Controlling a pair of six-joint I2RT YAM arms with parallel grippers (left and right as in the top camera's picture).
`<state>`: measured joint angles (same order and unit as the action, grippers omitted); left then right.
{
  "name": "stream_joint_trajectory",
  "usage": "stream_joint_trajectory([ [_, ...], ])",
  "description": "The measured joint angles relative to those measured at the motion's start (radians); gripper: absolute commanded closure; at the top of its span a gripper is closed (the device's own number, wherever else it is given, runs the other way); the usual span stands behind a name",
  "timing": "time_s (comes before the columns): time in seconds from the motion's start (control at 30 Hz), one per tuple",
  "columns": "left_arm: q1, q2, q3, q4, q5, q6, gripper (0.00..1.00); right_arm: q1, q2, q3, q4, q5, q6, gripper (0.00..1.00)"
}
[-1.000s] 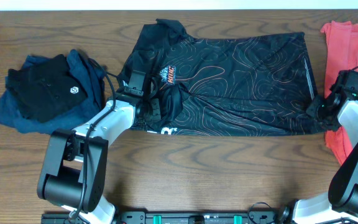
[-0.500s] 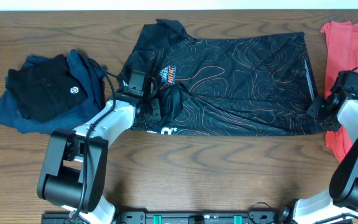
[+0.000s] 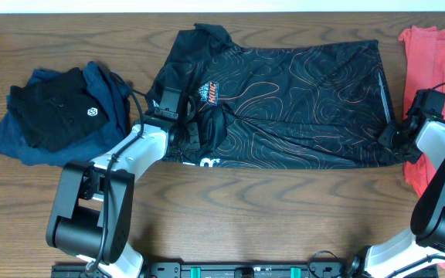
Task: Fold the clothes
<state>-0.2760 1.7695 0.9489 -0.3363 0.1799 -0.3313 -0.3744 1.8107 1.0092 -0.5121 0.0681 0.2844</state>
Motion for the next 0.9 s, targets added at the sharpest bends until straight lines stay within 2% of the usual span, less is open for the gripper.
stream_joint_trajectory([
  [0.43, 0.0, 0.0, 0.0, -0.001, 0.0, 0.0, 0.64, 0.0, 0.0, 0.001, -0.001, 0.004, -0.001, 0.65],
  [0.9, 0.0, 0.0, 0.0, -0.001, 0.0, 0.0, 0.64, 0.0, 0.0, 0.003, 0.008, -0.002, -0.002, 0.7],
])
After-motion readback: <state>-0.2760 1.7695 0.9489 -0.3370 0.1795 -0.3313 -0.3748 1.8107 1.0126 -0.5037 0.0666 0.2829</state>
